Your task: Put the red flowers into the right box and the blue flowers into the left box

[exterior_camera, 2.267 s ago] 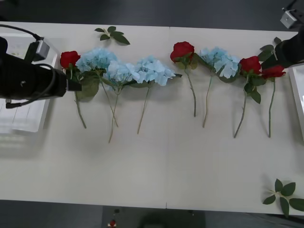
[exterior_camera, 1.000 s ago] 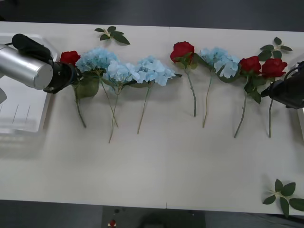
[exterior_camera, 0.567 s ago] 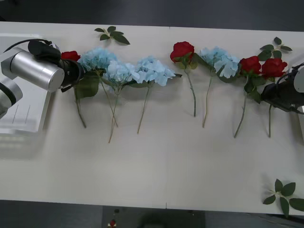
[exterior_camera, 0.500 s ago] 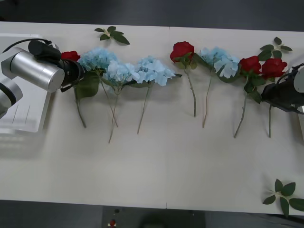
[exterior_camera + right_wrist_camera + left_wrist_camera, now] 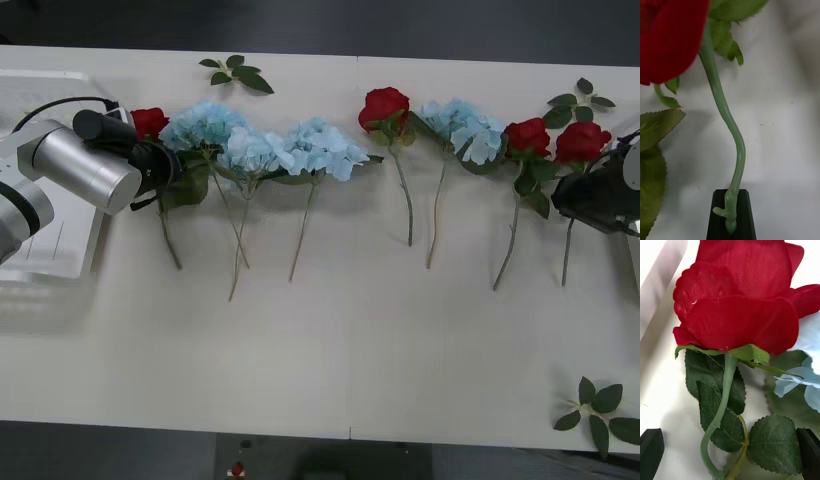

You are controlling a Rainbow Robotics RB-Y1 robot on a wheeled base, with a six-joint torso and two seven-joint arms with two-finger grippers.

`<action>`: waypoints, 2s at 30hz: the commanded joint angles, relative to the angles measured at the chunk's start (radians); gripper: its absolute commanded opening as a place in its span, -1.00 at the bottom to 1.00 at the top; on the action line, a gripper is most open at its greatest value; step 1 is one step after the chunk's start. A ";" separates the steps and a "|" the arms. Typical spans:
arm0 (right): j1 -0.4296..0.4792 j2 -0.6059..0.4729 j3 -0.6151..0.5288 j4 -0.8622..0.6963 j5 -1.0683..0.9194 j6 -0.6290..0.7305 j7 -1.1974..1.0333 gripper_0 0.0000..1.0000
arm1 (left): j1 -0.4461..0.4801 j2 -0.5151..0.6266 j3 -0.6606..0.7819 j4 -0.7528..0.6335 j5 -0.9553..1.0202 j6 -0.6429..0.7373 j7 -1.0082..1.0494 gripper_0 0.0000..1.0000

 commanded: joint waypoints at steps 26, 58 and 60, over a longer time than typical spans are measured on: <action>-0.063 -0.454 -0.306 -0.159 0.190 0.564 0.427 -1.00 | -0.022 0.009 0.016 0.001 0.010 -0.017 -0.020 -1.00; 0.185 -0.243 -0.405 -0.026 0.314 -0.014 0.376 -0.05 | 0.006 -0.049 0.016 0.070 -0.009 -0.017 -0.040 0.41; 0.185 -0.243 -0.405 -0.026 0.312 -0.020 0.381 0.42 | 0.004 -0.058 0.016 0.090 -0.018 -0.017 -0.040 0.41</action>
